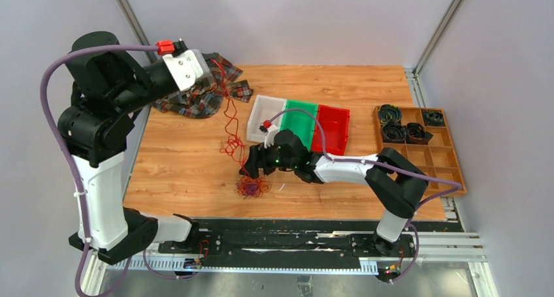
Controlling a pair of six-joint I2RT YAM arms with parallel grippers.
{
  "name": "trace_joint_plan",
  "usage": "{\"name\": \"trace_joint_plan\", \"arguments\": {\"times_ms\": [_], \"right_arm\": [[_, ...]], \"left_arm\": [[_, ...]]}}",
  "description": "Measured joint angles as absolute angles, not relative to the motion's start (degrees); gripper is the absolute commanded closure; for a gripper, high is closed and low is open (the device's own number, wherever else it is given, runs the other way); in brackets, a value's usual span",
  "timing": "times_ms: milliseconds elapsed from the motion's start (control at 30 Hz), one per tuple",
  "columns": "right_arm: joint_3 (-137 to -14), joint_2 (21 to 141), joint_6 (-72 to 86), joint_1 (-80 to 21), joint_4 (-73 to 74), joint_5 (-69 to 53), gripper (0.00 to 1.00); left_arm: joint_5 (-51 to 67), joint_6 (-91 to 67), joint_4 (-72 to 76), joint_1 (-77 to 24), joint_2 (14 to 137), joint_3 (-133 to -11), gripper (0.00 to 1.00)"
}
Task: Untangle the cables
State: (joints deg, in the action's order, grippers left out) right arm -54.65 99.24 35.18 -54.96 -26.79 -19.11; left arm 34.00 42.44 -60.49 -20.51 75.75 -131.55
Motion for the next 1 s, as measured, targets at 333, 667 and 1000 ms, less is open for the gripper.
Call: {"name": "trace_joint_plan", "arguments": {"times_ms": [333, 667, 1000], "right_arm": [[-51.2, 93.7, 33.9, -53.2, -22.3, -15.5, 0.18], [-58.7, 80.6, 27.6, -50.4, -18.2, -14.1, 0.17], [-63.8, 89.4, 26.9, -50.9, -18.4, -16.2, 0.17]], "left_arm": [[23.8, 37.5, -45.4, -20.5, 74.0, -127.8, 1.0], [23.3, 37.0, -44.2, -20.5, 70.5, -120.9, 1.0], [23.3, 37.0, -44.0, -20.5, 70.4, -120.2, 1.0]]}}
